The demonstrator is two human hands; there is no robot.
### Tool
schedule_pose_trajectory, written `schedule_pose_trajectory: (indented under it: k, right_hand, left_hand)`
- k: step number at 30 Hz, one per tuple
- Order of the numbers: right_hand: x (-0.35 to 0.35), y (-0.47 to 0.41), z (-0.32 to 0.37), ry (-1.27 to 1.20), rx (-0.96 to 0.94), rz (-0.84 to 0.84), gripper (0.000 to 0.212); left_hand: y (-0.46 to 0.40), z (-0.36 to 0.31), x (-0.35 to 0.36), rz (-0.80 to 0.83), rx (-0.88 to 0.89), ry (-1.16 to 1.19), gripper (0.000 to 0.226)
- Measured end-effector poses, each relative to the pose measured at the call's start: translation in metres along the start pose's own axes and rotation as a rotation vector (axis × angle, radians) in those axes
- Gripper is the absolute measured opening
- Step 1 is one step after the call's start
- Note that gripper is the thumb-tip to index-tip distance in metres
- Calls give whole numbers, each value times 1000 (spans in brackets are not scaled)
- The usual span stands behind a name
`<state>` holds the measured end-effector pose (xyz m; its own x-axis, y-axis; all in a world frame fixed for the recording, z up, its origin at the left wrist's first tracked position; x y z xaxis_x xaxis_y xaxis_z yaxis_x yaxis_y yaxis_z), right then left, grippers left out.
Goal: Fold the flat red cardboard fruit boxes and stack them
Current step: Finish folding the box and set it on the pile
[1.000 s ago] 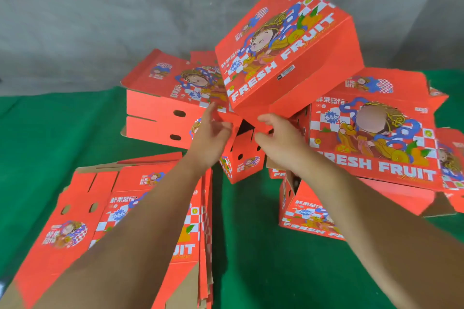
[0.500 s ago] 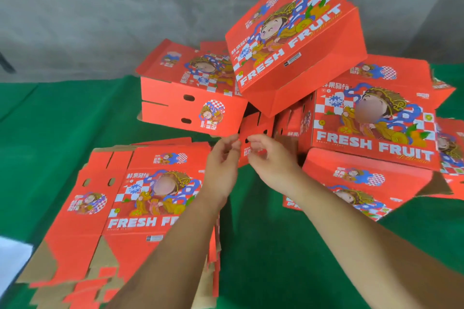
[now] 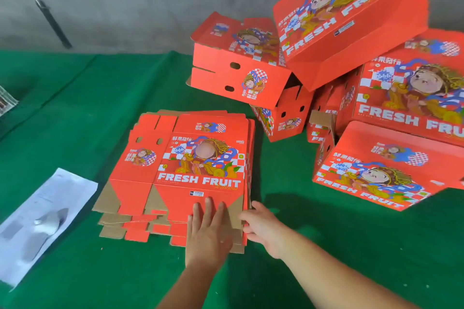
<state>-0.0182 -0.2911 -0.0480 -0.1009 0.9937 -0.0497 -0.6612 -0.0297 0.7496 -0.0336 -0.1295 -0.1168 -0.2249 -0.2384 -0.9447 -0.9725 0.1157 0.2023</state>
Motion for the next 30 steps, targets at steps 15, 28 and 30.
schedule_pose_trajectory:
  k: [15,28,30]
  right_hand:
    - [-29,5,-45,-366,30,-125,27]
    - [-148,37,-58,-236,-207,-560,45]
    - [-153,43,-62,-364,-228,-548,57]
  left_hand:
    - [49,-1,-8,-132,433,168,63]
    - [18,23,-41,-158,-502,821,94]
    - [17,12,-42,-182,-495,965,67]
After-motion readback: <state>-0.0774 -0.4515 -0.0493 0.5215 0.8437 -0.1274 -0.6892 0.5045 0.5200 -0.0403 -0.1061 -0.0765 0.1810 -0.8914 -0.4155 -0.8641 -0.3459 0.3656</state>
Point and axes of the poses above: each hand's wrist, its own y-axis away from the middle knuckle, its own x-axis out of the palm, z = x × y, the point moved 1 cm from there along -y, towards the middle knuckle, and after that the axes turned 2 degrees about y, right-handed, at the moved point
